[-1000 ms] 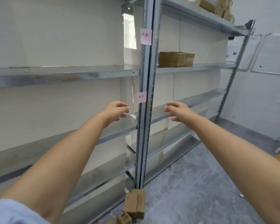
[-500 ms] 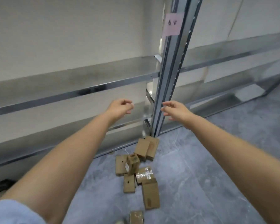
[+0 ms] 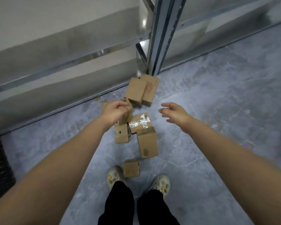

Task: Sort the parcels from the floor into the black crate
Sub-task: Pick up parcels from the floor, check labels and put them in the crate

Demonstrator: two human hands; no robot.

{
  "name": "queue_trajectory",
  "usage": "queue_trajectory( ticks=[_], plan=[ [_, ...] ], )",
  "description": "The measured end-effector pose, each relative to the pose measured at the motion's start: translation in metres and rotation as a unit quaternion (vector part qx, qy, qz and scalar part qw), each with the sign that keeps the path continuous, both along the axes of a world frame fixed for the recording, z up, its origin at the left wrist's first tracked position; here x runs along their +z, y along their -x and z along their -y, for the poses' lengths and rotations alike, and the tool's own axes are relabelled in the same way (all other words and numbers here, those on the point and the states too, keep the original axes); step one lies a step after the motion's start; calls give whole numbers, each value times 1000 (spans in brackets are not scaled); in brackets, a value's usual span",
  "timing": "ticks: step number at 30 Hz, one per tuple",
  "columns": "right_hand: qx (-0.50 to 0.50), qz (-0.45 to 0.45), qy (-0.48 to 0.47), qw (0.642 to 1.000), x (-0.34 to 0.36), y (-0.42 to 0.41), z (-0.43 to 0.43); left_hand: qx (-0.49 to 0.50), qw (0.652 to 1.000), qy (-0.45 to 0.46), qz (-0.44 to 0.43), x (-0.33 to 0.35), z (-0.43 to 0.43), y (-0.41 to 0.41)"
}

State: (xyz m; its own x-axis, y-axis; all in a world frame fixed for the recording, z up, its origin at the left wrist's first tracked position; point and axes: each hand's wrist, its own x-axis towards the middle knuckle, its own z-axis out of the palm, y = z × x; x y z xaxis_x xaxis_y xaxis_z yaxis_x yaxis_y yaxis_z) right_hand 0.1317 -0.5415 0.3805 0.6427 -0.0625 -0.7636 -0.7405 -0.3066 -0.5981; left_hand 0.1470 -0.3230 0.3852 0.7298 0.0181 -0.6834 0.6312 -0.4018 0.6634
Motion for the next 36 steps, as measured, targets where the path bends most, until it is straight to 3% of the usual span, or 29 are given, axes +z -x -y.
queue_trajectory(
  ticks=[12, 16, 19, 22, 26, 31, 36],
  plan=[
    [37, -115, 54, 991, -303, 11, 21, -79, 974, -92, -193, -308, 31, 24],
    [95, -230, 47, 967, -364, 12, 21, -85, 954, -71, -279, -370, 39, 30],
    [79, -283, -19, 956, -385, 16, 12, -67, 950, -40, -303, -390, 49, 33],
    [73, -280, -36, 957, -378, 21, -3, -53, 940, 9, -337, -380, 60, 32],
    [57, -233, -29, 970, -322, 25, -6, 3, 960, -16, -278, -329, 67, 28],
    [7, -201, -75, 977, -185, 20, 2, 64, 966, 48, -247, -190, 69, 13],
    [-94, -69, -29, 993, -14, -8, -8, 171, 969, 98, -146, -25, 63, -10]
  ],
)
